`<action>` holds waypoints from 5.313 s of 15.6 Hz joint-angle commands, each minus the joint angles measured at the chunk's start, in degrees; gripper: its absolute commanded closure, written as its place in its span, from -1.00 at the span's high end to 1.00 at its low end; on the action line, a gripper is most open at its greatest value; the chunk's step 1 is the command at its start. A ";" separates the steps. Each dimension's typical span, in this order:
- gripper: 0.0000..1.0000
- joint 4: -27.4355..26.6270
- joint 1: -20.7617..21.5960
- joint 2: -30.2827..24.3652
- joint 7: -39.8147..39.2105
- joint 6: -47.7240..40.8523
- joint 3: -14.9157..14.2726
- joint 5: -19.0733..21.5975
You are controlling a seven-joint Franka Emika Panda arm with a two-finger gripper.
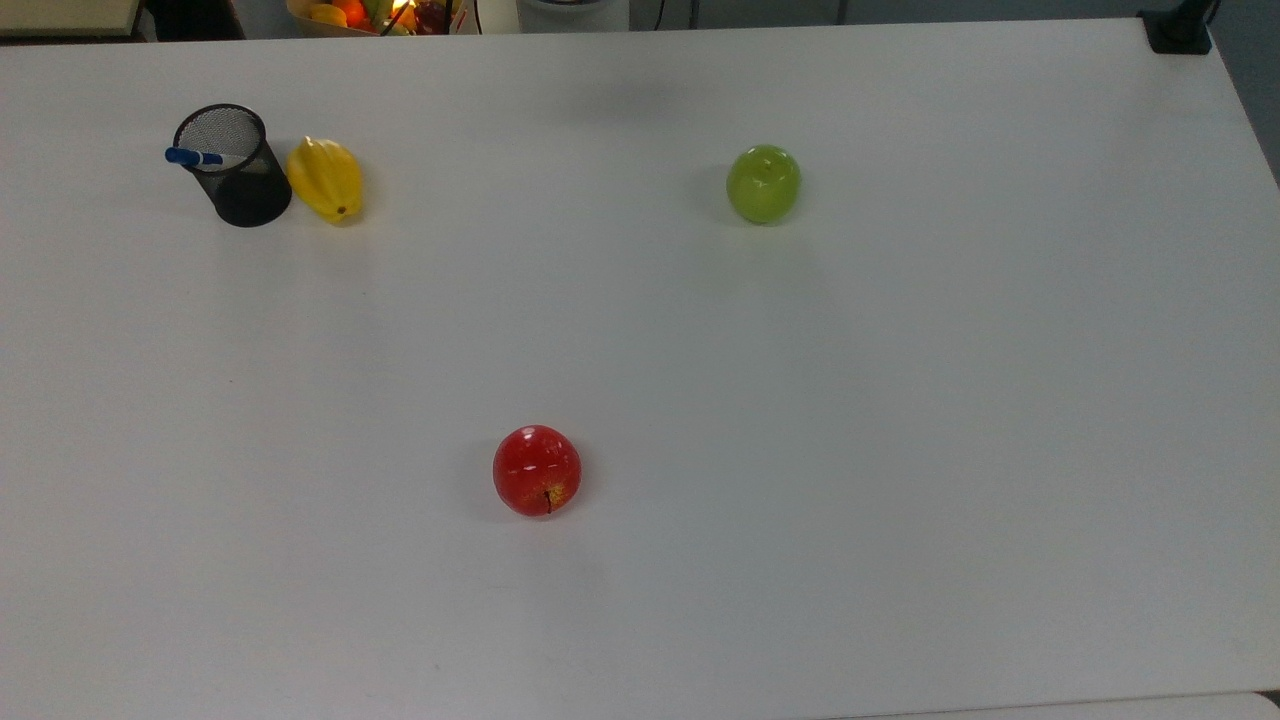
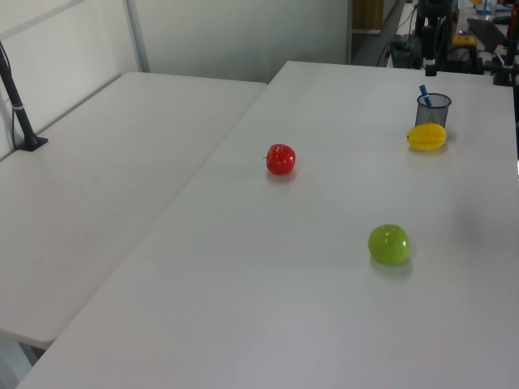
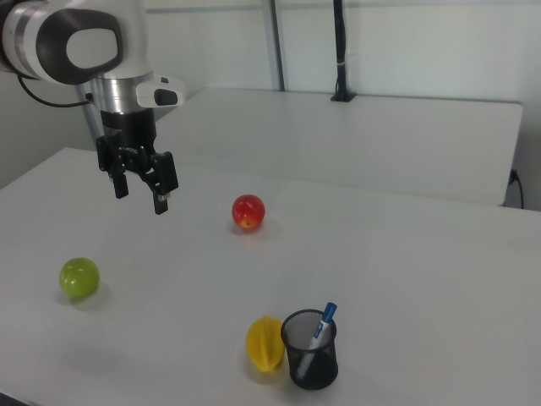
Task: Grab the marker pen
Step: 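Move the gripper toward the black mesh pen cup, then lower the open gripper over the blue-capped marker in the cup, then close the gripper on the marker and lift it out of the cup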
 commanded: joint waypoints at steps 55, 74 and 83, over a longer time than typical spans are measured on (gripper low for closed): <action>0.69 -0.10 -15.25 19.77 -10.88 34.20 -12.27 1.31; -0.53 -1.16 -14.81 20.92 -9.37 33.41 -11.83 1.49; -0.82 0.16 -14.72 20.22 -9.37 33.32 -11.83 3.16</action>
